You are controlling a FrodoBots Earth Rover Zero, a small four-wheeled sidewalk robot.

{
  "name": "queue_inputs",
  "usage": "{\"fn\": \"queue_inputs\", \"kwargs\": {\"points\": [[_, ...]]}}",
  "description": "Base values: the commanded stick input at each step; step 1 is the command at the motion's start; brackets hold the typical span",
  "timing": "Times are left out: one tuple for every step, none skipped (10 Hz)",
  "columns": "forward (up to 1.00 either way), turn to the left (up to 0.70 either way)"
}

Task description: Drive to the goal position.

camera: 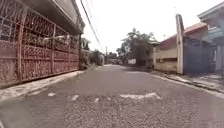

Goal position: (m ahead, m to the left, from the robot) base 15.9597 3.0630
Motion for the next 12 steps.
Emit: {"fn": "queue_inputs", "kwargs": {"points": [[0.70,0.00],[0.70,0.00],[0.70,0.00],[0.70,0.00],[0.70,0.00],[0.70,0.00],[0.70,0.00],[0.70,0.00],[0.70,0.03],[0.70,0.15],[0.70,0.31],[0.70,0.32]]}}
